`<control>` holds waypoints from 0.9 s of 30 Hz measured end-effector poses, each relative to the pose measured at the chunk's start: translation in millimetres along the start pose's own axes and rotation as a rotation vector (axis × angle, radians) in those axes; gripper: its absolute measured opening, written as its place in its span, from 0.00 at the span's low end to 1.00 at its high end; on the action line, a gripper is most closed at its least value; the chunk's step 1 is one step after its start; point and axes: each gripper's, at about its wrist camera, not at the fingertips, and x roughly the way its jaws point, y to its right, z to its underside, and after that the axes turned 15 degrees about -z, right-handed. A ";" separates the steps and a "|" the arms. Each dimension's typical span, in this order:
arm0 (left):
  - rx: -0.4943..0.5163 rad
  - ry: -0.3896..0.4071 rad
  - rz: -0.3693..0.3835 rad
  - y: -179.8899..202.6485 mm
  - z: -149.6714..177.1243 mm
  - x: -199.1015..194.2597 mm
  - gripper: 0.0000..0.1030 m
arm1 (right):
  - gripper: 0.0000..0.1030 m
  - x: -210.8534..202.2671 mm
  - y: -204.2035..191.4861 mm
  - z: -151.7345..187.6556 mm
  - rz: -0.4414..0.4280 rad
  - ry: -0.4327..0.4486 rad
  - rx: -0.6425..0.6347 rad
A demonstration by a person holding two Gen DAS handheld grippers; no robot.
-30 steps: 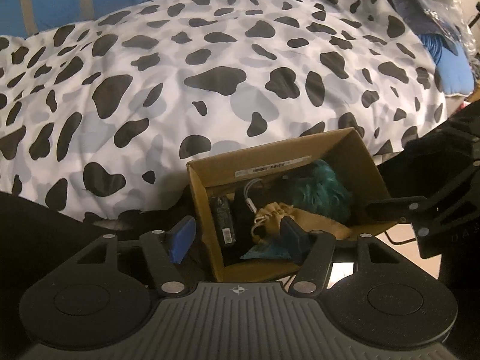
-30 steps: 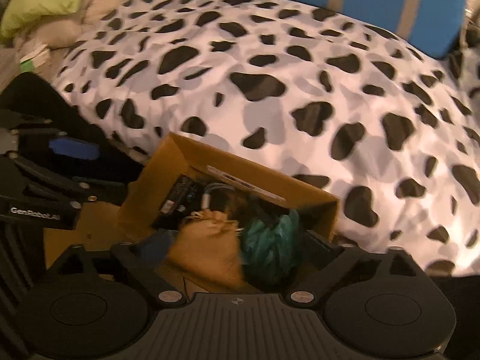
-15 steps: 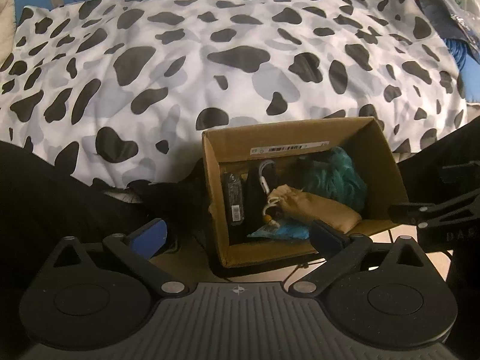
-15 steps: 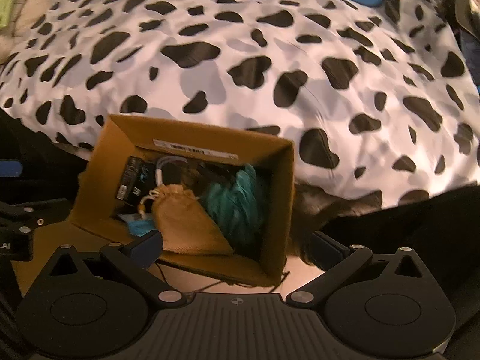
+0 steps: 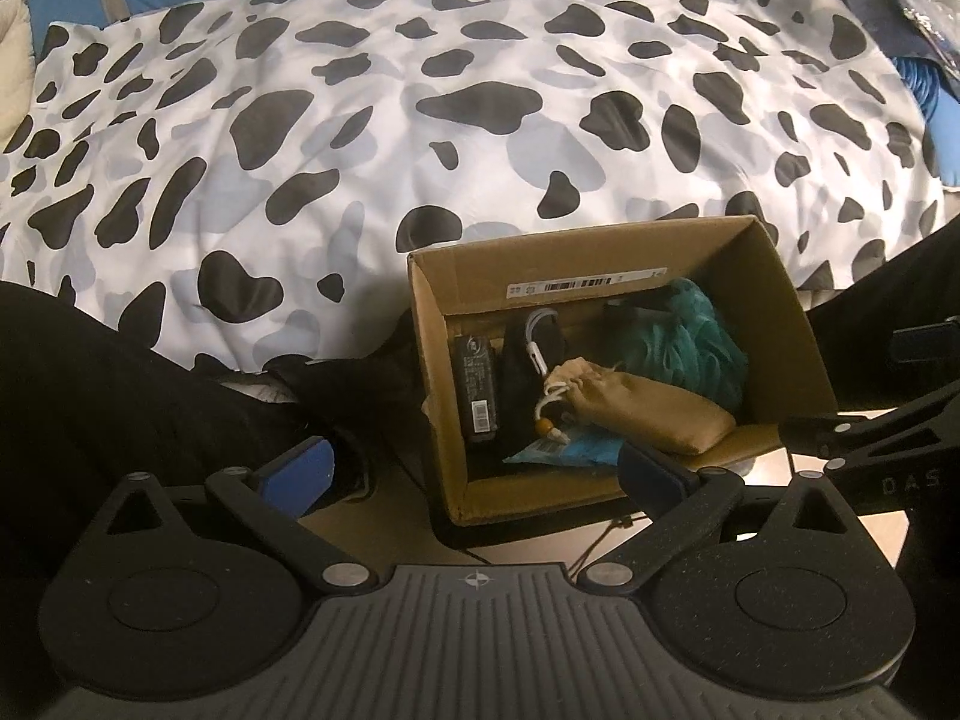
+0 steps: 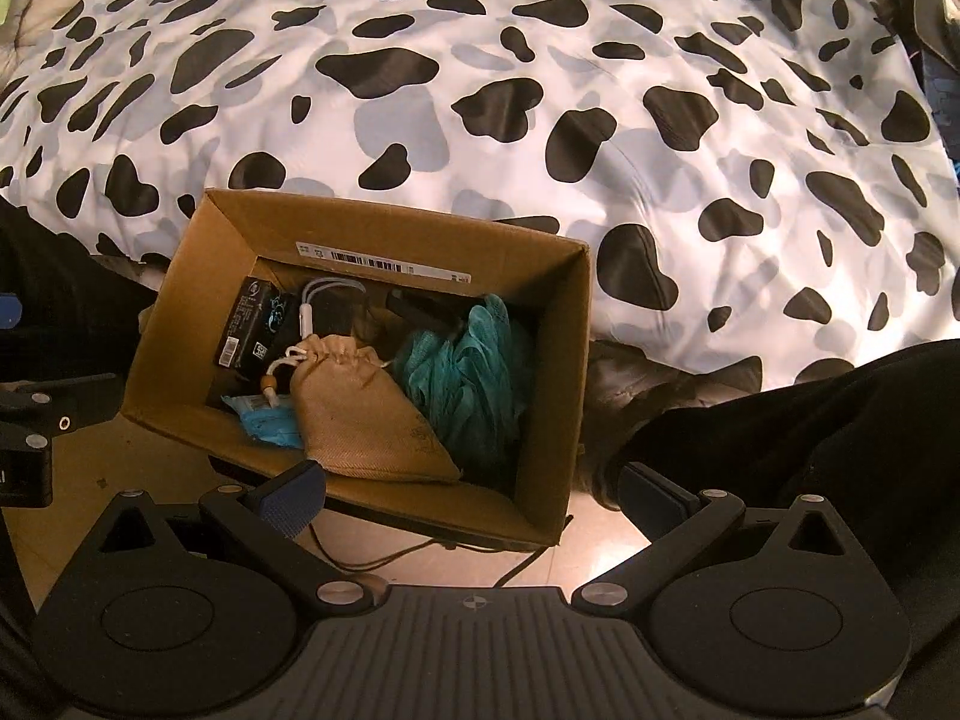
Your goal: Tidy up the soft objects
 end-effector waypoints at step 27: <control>0.016 -0.013 -0.035 2.4 -0.9 1.4 1.00 | 1.00 1.6 -0.4 -0.7 -0.003 -0.004 0.007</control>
